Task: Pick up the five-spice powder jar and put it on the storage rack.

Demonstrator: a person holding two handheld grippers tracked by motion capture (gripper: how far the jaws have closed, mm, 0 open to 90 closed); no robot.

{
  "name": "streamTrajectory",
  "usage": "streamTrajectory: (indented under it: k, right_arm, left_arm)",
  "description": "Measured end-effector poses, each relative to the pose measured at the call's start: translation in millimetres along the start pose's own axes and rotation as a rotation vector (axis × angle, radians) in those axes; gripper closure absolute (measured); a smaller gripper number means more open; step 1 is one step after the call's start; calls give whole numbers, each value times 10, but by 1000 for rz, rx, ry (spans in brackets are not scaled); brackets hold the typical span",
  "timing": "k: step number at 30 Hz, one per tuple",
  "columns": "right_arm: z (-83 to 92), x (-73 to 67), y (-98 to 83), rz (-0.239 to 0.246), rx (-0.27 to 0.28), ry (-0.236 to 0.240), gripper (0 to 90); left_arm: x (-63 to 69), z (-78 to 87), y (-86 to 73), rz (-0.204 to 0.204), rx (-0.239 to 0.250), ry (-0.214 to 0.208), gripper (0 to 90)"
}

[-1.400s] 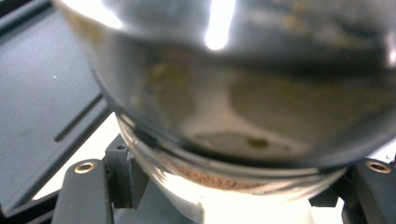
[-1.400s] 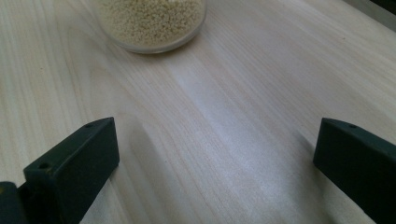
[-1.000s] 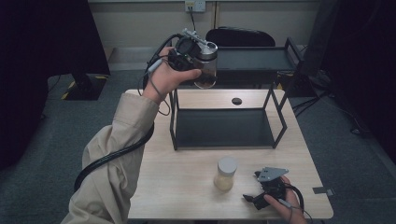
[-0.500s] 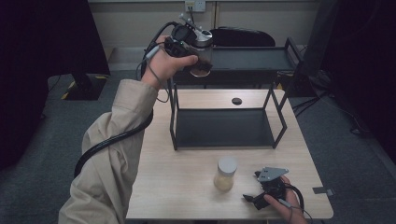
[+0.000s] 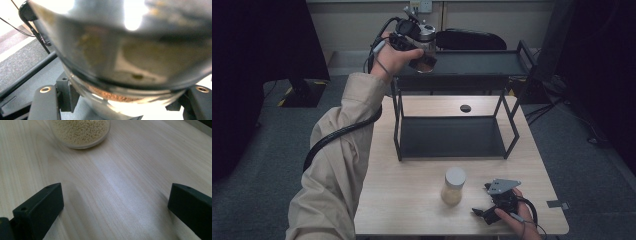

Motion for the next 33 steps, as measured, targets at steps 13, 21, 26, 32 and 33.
streamTrajectory:
  k: [13,21,26,32,33]
  right_arm:
    - [-1,3,1,1,0,1,0]
    - [-1,3,1,1,0,1,0]
    - [-1,3,1,1,0,0,0]
    - [-2,0,3,-1,0,-1,0]
    - [-2,0,3,-1,0,-1,0]
  left_arm:
    - [4,-157,12,13,-7,18,304]
    - [51,-181,-27,3,6,37,303]
    - [64,-181,-45,0,12,42,303]
    - [94,-149,-92,50,34,58,157]
    - [94,-149,-92,50,34,58,145]
Point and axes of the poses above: each handheld gripper's, and its own axes: z roughly backward along the jaws, y roughly out of its top, x roughly to its right, the point moved 1 cm from there along -z, roughly forward along the jaws, and after that the axes turned 11 degrees about z, right-handed, at the moved point
